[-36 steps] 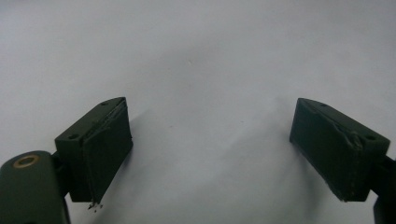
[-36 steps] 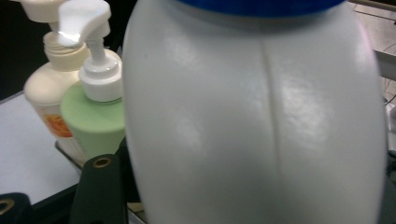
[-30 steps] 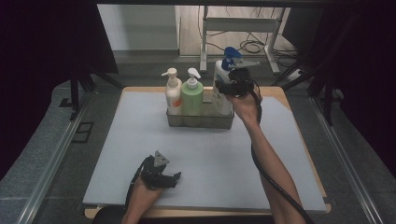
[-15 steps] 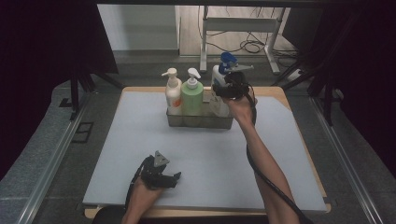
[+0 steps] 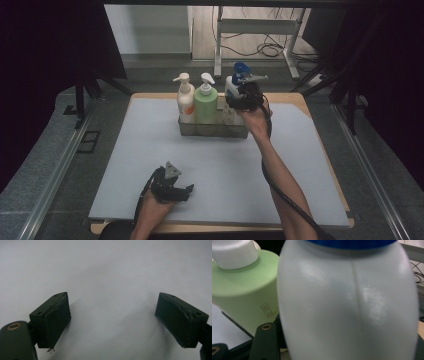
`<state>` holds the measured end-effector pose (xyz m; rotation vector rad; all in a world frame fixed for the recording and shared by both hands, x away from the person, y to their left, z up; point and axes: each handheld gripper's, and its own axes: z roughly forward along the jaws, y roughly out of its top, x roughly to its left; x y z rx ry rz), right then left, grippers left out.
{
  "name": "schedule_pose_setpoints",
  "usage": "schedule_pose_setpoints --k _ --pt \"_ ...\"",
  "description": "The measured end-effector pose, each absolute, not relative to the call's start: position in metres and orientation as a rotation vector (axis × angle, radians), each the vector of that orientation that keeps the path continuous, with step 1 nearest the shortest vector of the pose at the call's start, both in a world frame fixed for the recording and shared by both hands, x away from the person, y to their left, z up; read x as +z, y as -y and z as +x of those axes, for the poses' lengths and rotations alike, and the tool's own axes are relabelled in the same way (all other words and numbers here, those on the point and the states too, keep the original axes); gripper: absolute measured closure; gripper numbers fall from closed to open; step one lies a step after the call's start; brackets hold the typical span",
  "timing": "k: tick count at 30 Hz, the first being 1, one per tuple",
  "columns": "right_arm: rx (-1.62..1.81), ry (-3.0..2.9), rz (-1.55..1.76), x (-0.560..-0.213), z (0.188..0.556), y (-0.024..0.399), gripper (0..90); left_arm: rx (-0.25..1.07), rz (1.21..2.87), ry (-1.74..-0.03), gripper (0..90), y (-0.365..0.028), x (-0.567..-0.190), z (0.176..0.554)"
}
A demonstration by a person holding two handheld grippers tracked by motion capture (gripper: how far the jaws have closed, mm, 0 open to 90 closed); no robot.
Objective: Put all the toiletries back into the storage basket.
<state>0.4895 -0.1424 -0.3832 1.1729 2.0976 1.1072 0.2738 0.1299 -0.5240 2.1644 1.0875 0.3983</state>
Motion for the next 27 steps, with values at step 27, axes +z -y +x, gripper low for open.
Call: schedule_pose_setpoints --k 27 --pt "1.043 -2.187 1.197 -0.401 0.493 0.134 37.4 0.399 2.163 -1.088 12.1 -0.13 -0.524 0.274"
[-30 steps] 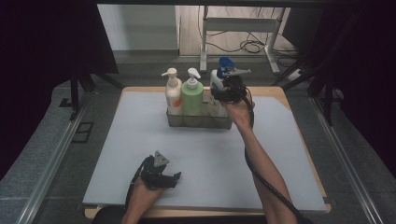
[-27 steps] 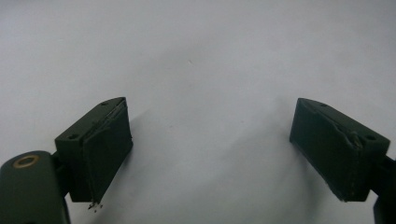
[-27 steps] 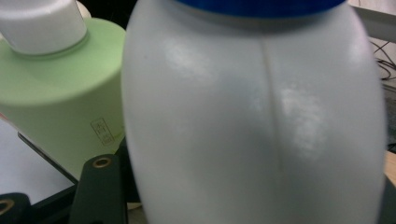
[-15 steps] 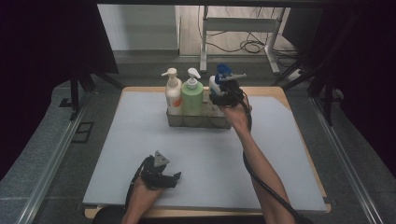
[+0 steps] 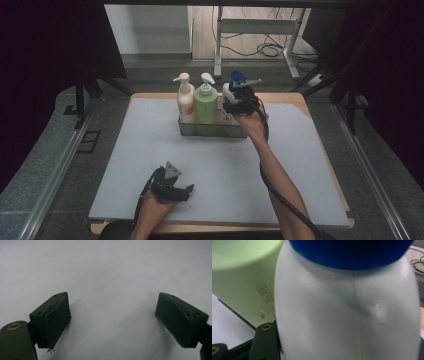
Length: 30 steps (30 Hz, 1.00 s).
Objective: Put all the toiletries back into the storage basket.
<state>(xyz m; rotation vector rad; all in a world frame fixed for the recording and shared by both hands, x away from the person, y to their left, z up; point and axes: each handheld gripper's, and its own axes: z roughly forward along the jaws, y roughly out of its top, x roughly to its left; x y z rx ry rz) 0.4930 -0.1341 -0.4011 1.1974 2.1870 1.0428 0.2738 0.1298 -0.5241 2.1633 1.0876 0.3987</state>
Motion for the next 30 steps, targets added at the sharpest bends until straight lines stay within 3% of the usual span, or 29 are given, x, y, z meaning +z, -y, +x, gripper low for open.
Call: schedule_pose_setpoints --k 13,23,30 --pt "1.087 -2.177 1.229 -0.404 0.496 0.135 30.8 0.399 2.163 -1.087 12.1 -0.13 -0.524 0.274" --pt "1.111 -2.18 1.19 -0.403 0.493 0.14 13.6 0.399 2.157 -1.09 12.1 -0.129 -0.524 0.274" --pt "1.121 -2.208 1.149 -0.401 0.485 0.148 13.1 0.398 2.158 -1.091 12.1 -0.13 -0.524 0.274"
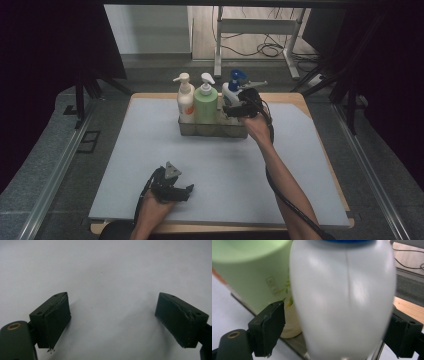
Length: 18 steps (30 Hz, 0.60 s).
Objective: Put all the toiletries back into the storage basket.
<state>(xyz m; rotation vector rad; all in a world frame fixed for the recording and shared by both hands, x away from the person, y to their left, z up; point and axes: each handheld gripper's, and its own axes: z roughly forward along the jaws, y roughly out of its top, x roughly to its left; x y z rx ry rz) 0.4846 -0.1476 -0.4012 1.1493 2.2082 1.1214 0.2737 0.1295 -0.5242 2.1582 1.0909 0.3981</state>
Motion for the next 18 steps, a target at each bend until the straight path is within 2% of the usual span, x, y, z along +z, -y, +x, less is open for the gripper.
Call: schedule_pose_setpoints --k 13,18 --pt "1.13 -2.286 1.093 -0.402 0.463 0.166 13.5 0.399 2.157 -1.09 12.1 -0.13 -0.524 0.274" --pt "1.103 -2.3 1.096 -0.404 0.455 0.176 20.3 0.399 2.156 -1.091 12.1 -0.129 -0.524 0.274"
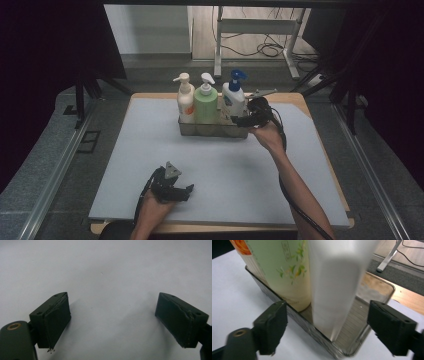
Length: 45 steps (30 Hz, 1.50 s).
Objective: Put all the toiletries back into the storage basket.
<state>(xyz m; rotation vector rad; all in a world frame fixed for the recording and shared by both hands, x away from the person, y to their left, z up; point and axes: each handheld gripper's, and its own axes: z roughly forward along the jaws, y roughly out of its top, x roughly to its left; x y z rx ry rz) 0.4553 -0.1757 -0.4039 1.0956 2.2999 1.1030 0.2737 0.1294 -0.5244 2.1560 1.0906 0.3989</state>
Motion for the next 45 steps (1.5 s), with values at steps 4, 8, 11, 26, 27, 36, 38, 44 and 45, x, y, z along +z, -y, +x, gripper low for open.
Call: schedule_pose_setpoints --k 4,8,11,26,27,36,38,44,45 --pt "1.091 -2.302 1.103 -0.407 0.452 0.184 24.6 0.398 2.154 -1.091 12.1 -0.129 -0.524 0.274" --pt "1.083 -2.303 1.132 -0.412 0.451 0.192 31.0 0.398 2.154 -1.091 12.1 -0.129 -0.524 0.274" --pt "1.07 -2.303 1.152 -0.414 0.452 0.196 38.8 0.398 2.156 -1.091 12.1 -0.129 -0.524 0.274" --pt "1.064 -2.281 1.189 -0.427 0.466 0.201 86.9 0.399 2.158 -1.09 12.1 -0.13 -0.524 0.274" --pt "1.066 -2.278 1.196 -0.428 0.467 0.201 88.7 0.399 2.158 -1.09 12.1 -0.13 -0.524 0.274" --pt "1.042 -2.288 1.227 -0.438 0.481 0.194 89.7 0.399 2.165 -1.087 12.1 -0.13 -0.524 0.274" --pt "1.029 -2.29 1.241 -0.441 0.484 0.193 89.7 0.399 2.163 -1.089 12.1 -0.13 -0.524 0.274" --pt "1.018 -2.3 1.25 -0.448 0.492 0.19 89.7 0.398 2.159 -1.09 12.1 -0.13 -0.524 0.274" --pt "1.013 -2.303 1.25 -0.45 0.494 0.19 89.7 0.398 2.159 -1.09 12.1 -0.13 -0.524 0.274"
